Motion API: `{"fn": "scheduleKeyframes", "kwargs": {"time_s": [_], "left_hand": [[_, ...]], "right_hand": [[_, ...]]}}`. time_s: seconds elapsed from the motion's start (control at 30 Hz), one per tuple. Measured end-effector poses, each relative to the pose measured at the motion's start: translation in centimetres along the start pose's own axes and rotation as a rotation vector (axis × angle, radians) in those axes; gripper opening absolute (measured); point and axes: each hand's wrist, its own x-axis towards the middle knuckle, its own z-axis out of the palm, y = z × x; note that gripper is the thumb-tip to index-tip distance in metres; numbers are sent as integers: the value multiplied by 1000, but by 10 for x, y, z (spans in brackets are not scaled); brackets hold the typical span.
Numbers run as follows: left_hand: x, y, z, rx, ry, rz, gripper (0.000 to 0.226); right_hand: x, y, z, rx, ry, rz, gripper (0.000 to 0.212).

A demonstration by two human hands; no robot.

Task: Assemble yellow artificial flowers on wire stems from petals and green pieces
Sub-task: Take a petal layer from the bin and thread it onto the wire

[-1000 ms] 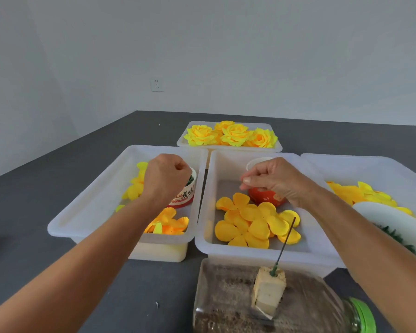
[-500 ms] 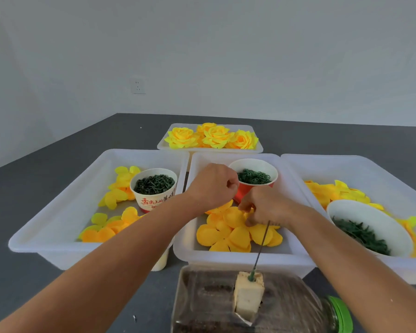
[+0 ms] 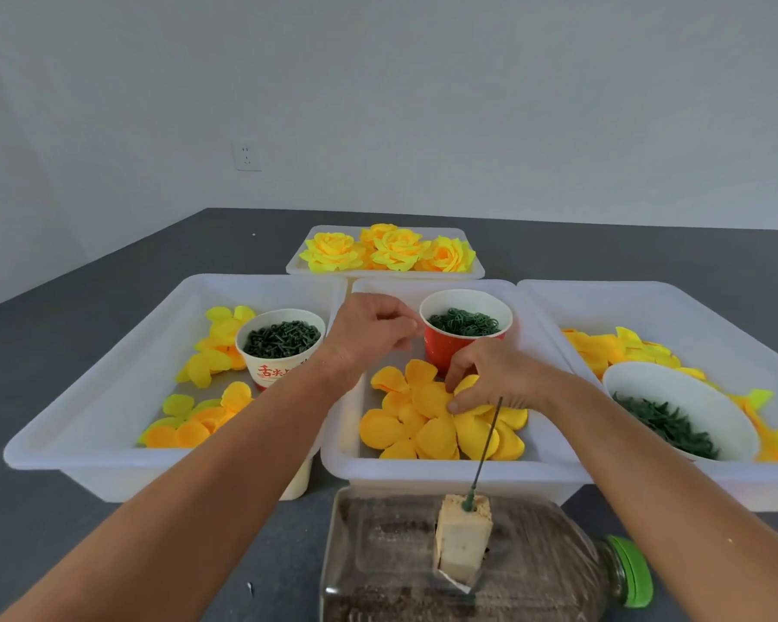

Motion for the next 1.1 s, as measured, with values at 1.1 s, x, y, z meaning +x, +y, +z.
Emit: {"fn": "scheduleKeyframes", "kwargs": {"time_s": [1.1], "left_hand": [[2,-2,0,143,-26,88,21]], "right_hand": [[2,-28,2,770,531,12,13]]}}
